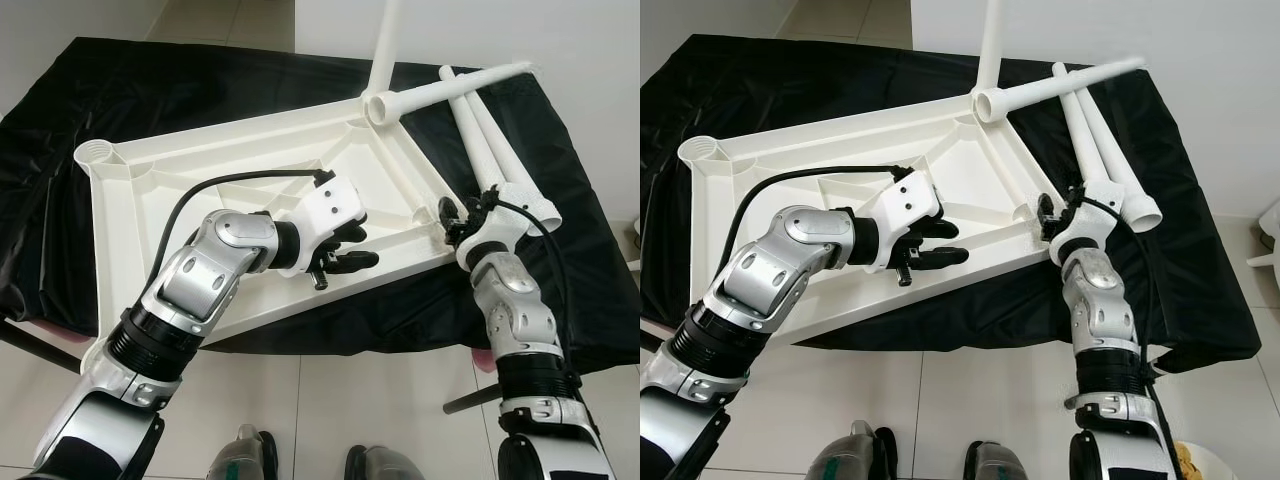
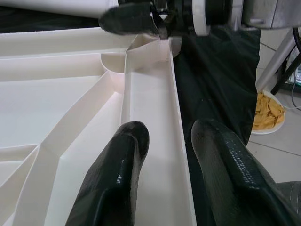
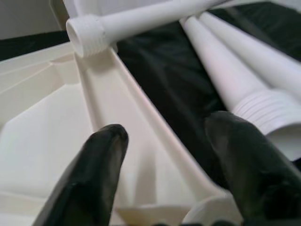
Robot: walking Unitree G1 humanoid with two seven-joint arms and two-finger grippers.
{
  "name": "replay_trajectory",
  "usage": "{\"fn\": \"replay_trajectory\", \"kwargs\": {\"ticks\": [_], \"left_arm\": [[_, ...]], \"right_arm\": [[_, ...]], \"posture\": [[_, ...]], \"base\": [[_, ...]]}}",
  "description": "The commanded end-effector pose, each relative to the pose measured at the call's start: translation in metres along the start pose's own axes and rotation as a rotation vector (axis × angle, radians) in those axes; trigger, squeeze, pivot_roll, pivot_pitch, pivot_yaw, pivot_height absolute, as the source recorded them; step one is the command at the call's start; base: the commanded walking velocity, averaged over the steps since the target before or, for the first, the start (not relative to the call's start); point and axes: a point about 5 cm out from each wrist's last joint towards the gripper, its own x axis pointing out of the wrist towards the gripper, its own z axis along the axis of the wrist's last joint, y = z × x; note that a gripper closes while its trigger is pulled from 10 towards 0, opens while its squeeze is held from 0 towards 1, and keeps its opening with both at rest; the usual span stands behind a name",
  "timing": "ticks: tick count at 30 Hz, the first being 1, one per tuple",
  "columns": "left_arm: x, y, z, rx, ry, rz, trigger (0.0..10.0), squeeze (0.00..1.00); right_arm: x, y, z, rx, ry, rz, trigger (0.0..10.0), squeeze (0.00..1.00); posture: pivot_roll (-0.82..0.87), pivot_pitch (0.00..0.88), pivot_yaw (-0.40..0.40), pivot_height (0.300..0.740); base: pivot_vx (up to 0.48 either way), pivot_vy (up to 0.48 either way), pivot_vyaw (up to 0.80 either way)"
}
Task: Building children table
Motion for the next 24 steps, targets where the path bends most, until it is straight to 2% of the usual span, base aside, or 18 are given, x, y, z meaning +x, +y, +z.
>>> {"fn": "replay_trajectory", "kwargs": {"ticks": [1, 7, 13, 19, 20, 21, 22, 24], "left_arm": [[0.0, 0.003, 0.001, 0.008, -0.005, 0.028, 10.0, 0.0], [0.0, 0.003, 0.001, 0.008, -0.006, 0.03, 10.0, 0.0], [0.001, 0.005, 0.001, 0.01, -0.009, 0.036, 10.0, 0.0], [0.001, 0.006, 0.002, 0.015, -0.009, 0.044, 10.0, 0.0], [0.0, 0.007, 0.002, 0.015, -0.011, 0.052, 10.0, 0.0], [0.0, 0.007, 0.002, 0.015, -0.011, 0.052, 10.0, 0.0], [0.0, 0.008, 0.002, 0.016, -0.012, 0.058, 10.0, 0.0], [-0.001, 0.009, 0.003, 0.017, -0.014, 0.065, 10.0, 0.0]], "right_arm": [[0.002, -0.006, 0.006, -0.013, -0.026, 0.003, 10.0, 1.0], [0.004, -0.011, 0.014, -0.024, -0.052, 0.005, 10.0, 1.0], [0.007, -0.024, 0.025, -0.025, -0.087, -0.031, 10.0, 1.0], [0.008, -0.025, 0.026, -0.038, -0.09, -0.032, 10.0, 1.0], [0.009, -0.024, 0.027, -0.04, -0.092, -0.03, 10.0, 0.88], [0.009, -0.024, 0.027, -0.04, -0.092, -0.03, 10.0, 0.88], [0.009, -0.024, 0.027, -0.043, -0.095, -0.023, 10.0, 0.0], [0.009, -0.023, 0.028, -0.046, -0.099, -0.017, 10.0, 0.0]], "posture": [[0.0, 0.126, 0.006, 0.74], [0.0, 0.125, 0.005, 0.74], [0.0, 0.121, 0.003, 0.74], [0.0, 0.119, 0.002, 0.74], [0.0, 0.119, 0.001, 0.74], [0.0, 0.119, 0.001, 0.74], [0.0, 0.117, 0.0, 0.74], [0.0, 0.117, 0.0, 0.74]], "base": [[0.0, 0.0, 0.0], [0.0, 0.0, 0.0], [0.0, 0.0, 0.0], [0.0, 0.0, 0.0], [0.0, 0.0, 0.0], [0.0, 0.0, 0.0], [0.0, 0.0, 0.0], [0.0, 0.0, 0.0]]}}
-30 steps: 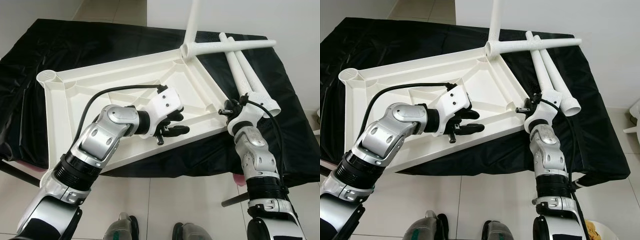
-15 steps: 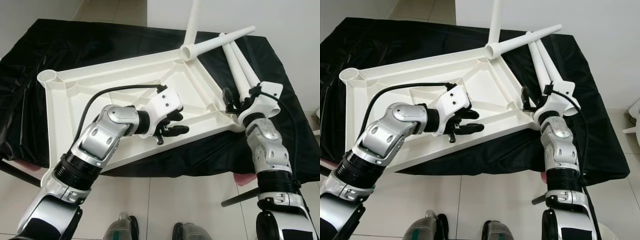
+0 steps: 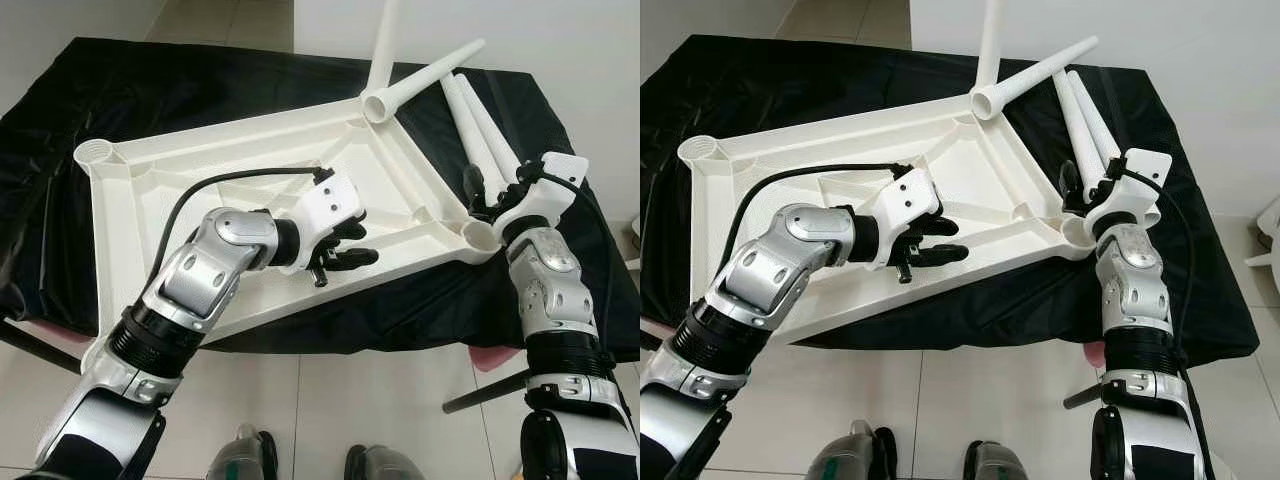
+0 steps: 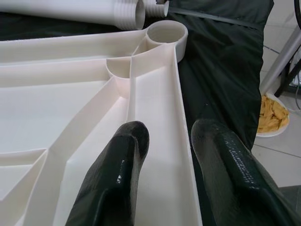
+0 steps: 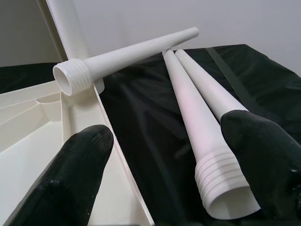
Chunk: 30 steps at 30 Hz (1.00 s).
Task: Building children table
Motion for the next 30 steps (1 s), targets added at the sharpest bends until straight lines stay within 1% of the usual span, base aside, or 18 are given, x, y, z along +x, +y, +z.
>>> {"fn": "replay_trajectory", "kwargs": {"ticks": [1, 7, 10, 11, 13, 15, 17, 18, 19, 21, 22, 23, 25, 26, 27, 29, 30], "left_arm": [[0.0, 0.004, 0.001, 0.008, -0.002, 0.051, 10.0, 0.0], [-0.003, 0.01, 0.003, 0.01, -0.018, 0.08, 10.0, 0.0], [-0.006, 0.025, 0.012, 0.011, -0.067, 0.158, 10.0, 0.0], [-0.006, 0.025, 0.012, 0.011, -0.067, 0.158, 10.0, 0.0], [-0.007, 0.035, 0.017, 0.008, -0.105, 0.225, 10.0, 0.0], [-0.007, 0.035, 0.017, 0.008, -0.105, 0.225, 10.0, 0.0], [-0.007, 0.038, 0.018, 0.004, -0.113, 0.247, 10.0, 0.0], [-0.007, 0.042, 0.02, -0.003, -0.139, 0.282, 10.0, 0.0], [-0.007, 0.042, 0.02, -0.003, -0.139, 0.282, 10.0, 0.0], [-0.01, 0.051, 0.024, -0.011, -0.204, 0.378, 10.0, 0.0], [-0.01, 0.051, 0.024, -0.011, -0.204, 0.378, 10.0, 0.0], [-0.011, 0.056, 0.025, -0.013, -0.227, 0.424, 10.0, 0.0], [-0.011, 0.056, 0.025, -0.013, -0.227, 0.424, 10.0, 0.0], [-0.013, 0.06, 0.025, -0.012, -0.24, 0.464, 10.0, 0.0], [-0.013, 0.06, 0.025, -0.012, -0.24, 0.464, 10.0, 0.0], [-0.019, 0.071, 0.022, -0.051, -0.266, 0.558, 10.0, 0.0], [-0.021, 0.076, 0.017, -0.072, -0.254, 0.605, 10.0, 0.0]], "right_arm": [[0.001, -0.002, 0.001, -0.005, -0.006, 0.002, 10.0, 0.0], [0.002, -0.004, 0.001, -0.009, -0.012, -0.003, 10.0, 0.0], [0.003, -0.003, -0.002, -0.011, 0.006, 0.009, 10.0, 0.0], [0.003, -0.003, -0.002, -0.011, 0.006, 0.009, 10.0, 0.0], [0.003, 0.003, -0.006, -0.011, 0.021, 0.032, 10.0, 0.0], [0.003, 0.003, -0.006, -0.011, 0.021, 0.032, 10.0, 0.0], [0.003, 0.004, -0.006, -0.009, 0.024, 0.041, 10.0, 0.0], [0.003, 0.009, -0.004, -0.027, 0.009, 0.069, 10.0, 0.0], [0.003, 0.009, -0.004, -0.027, 0.009, 0.069, 10.0, 0.0], [0.003, 0.017, 0.001, -0.083, -0.033, 0.101, 10.0, 0.0], [0.003, 0.017, 0.001, -0.083, -0.033, 0.101, 10.0, 0.0], [0.003, 0.018, 0.001, -0.083, -0.036, 0.098, 10.0, 0.0], [0.003, 0.018, 0.001, -0.083, -0.036, 0.098, 10.0, 0.0], [0.003, 0.016, 0.0, -0.09, -0.038, 0.082, 10.0, 0.0], [0.003, 0.016, 0.0, -0.09, -0.038, 0.082, 10.0, 0.0], [0.003, 0.015, -0.004, -0.061, -0.02, 0.071, 10.0, 0.0], [0.002, 0.016, -0.006, -0.031, -0.009, 0.073, 10.0, 0.0]], "posture": [[0.0, 0.117, 0.0, 0.74], [0.0, 0.11, -0.005, 0.74], [0.0, 0.1, -0.011, 0.74], [0.0, 0.1, -0.011, 0.74], [0.0, 0.095, -0.012, 0.74], [0.0, 0.095, -0.012, 0.74], [0.0, 0.095, -0.012, 0.74], [0.0, 0.093, -0.012, 0.74], [0.0, 0.093, -0.012, 0.74], [0.0, 0.092, -0.012, 0.74], [0.0, 0.092, -0.012, 0.74], [0.0, 0.091, -0.012, 0.74], [0.0, 0.091, -0.012, 0.74], [0.0, 0.089, -0.013, 0.74], [0.0, 0.089, -0.013, 0.74], [0.01, 0.084, -0.011, 0.74], [0.0, 0.083, -0.01, 0.74]], "base": [[0.0, 0.0, 0.0], [0.0, 0.0, 0.0], [0.0, 0.0, 0.0], [0.0, 0.0, 0.0], [0.0, 0.0, 0.0], [0.0, 0.0, 0.0], [0.0, 0.0, 0.0], [0.0, 0.0, 0.0], [0.0, 0.0, 0.0], [0.0, 0.0, 0.0], [0.0, 0.0, 0.0], [0.0, 0.0, 0.0], [0.0, 0.0, 0.0], [0.0, 0.0, 0.0], [0.0, 0.0, 0.0], [0.0, 0.0, 0.0], [0.0, 0.0, 0.0]]}}
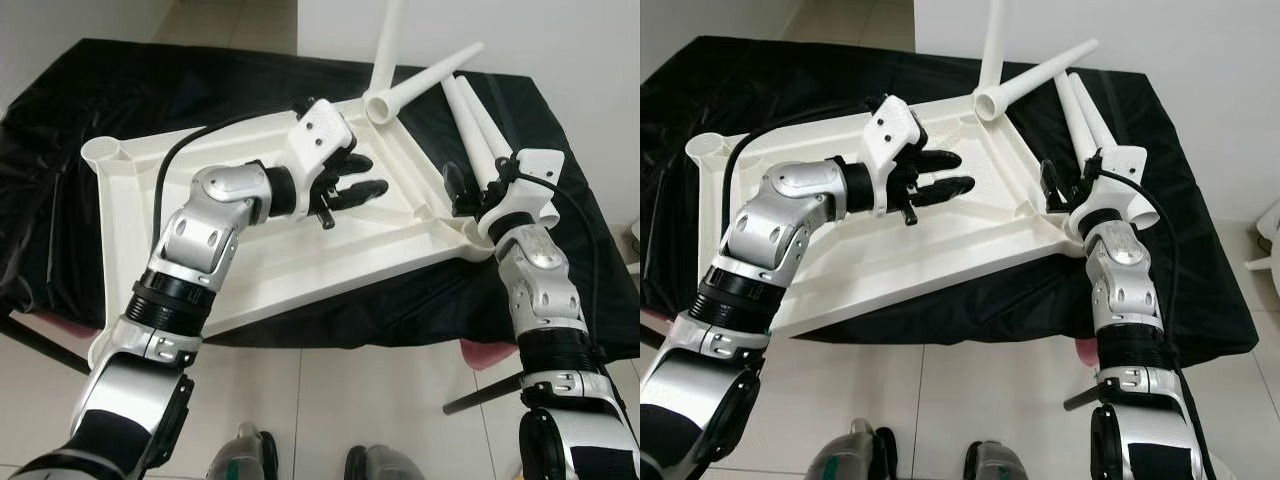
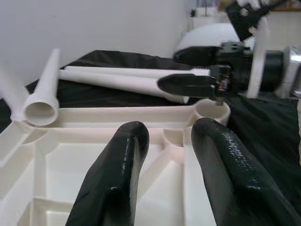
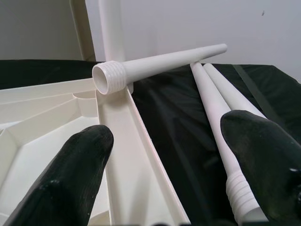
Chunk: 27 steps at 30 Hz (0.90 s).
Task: Building children table
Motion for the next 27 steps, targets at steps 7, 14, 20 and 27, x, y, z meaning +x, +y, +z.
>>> {"fn": "replay_trajectory", "kwargs": {"ticks": [7, 14, 20, 27], "left_arm": [[-0.015, 0.043, -0.016, -0.076, 0.03, 0.557, 10.0, 0.0], [-0.017, 0.051, -0.019, -0.114, 0.008, 0.561, 10.0, 0.0], [-0.02, 0.056, -0.017, -0.104, -0.021, 0.613, 10.0, 0.0], [-0.03, 0.062, -0.021, -0.034, -0.025, 0.722, 10.0, 0.0]], "right_arm": [[-0.001, 0.006, -0.009, 0.122, 0.032, -0.017, 10.0, 0.0], [0.002, 0.009, -0.003, 0.156, -0.008, -0.01, 10.0, 0.0], [0.002, 0.007, 0.002, 0.14, -0.029, -0.019, 10.0, 0.0], [-0.001, 0.019, -0.004, 0.121, -0.013, -0.026, 10.0, 0.0]], "posture": [[0.01, 0.095, -0.01, 0.74], [-0.01, 0.112, -0.006, 0.74], [-0.01, 0.114, -0.004, 0.74], [0.0, 0.097, -0.008, 0.74]], "base": [[0.0, 0.0, 0.0], [0.0, 0.0, 0.0], [0.0, 0.0, 0.0], [0.0, 0.0, 0.0]]}}
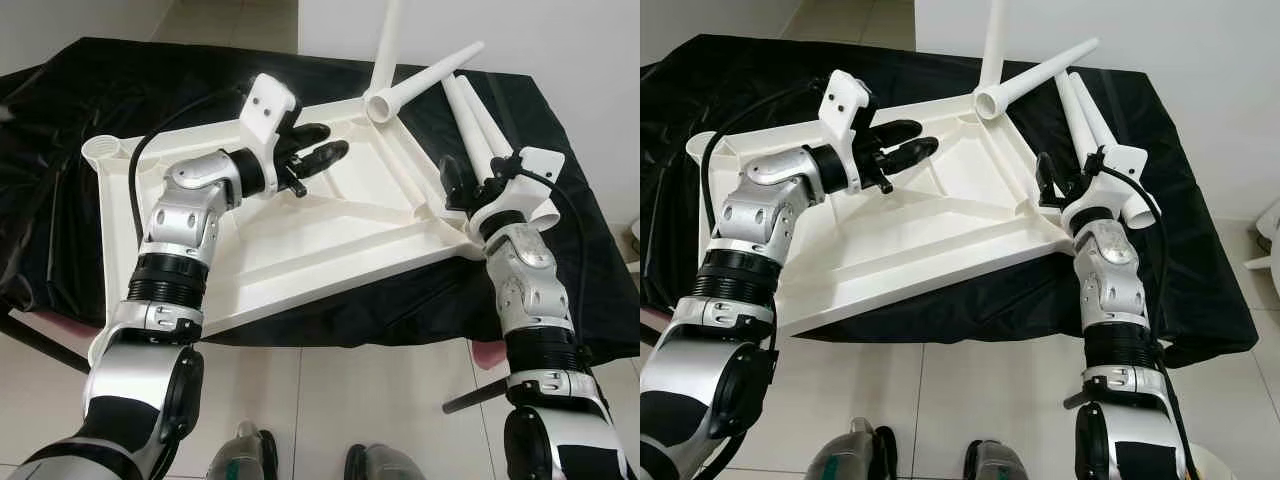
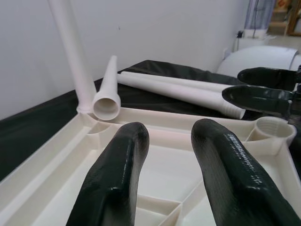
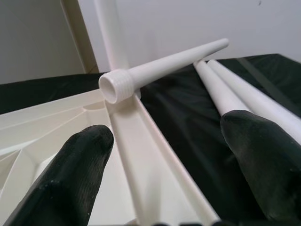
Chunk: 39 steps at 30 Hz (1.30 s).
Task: Building children table
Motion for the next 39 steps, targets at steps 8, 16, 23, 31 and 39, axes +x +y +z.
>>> {"fn": "replay_trajectory", "kwargs": {"ticks": [8, 16, 23, 31, 39], "left_arm": [[-0.004, 0.022, -0.004, 0.054, 0.013, 0.497, 10.0, 0.0], [-0.018, 0.027, -0.005, -0.116, -0.09, 0.628, 10.0, 0.0], [-0.044, 0.033, -0.021, -0.104, -0.038, 0.805, 10.0, 0.0], [-0.056, 0.021, -0.031, -0.033, 0.004, 0.855, 10.0, 0.0], [-0.048, 0.009, -0.028, -0.048, -0.009, 0.746, 10.0, 0.0]], "right_arm": [[0.0, 0.009, -0.003, -0.039, -0.034, 0.001, 10.0, 0.0], [0.0, 0.013, 0.011, -0.043, -0.117, 0.01, 10.0, 0.0], [-0.009, 0.023, 0.005, -0.034, -0.119, 0.036, 10.0, 0.0], [-0.009, 0.023, -0.001, -0.015, -0.106, 0.023, 10.0, 0.0], [-0.011, 0.025, -0.001, -0.013, -0.103, 0.032, 10.0, 0.0]], "posture": [[0.01, 0.071, 0.007, 0.74], [0.0, 0.078, 0.012, 0.74], [0.01, 0.08, 0.001, 0.74], [0.03, 0.075, -0.008, 0.74], [0.03, 0.082, -0.005, 0.74]], "base": [[0.0, 0.0, 0.0], [0.0, 0.0, 0.0], [0.0, 0.0, 0.0], [0.0, 0.0, 0.0], [0.0, 0.0, 0.0]]}}
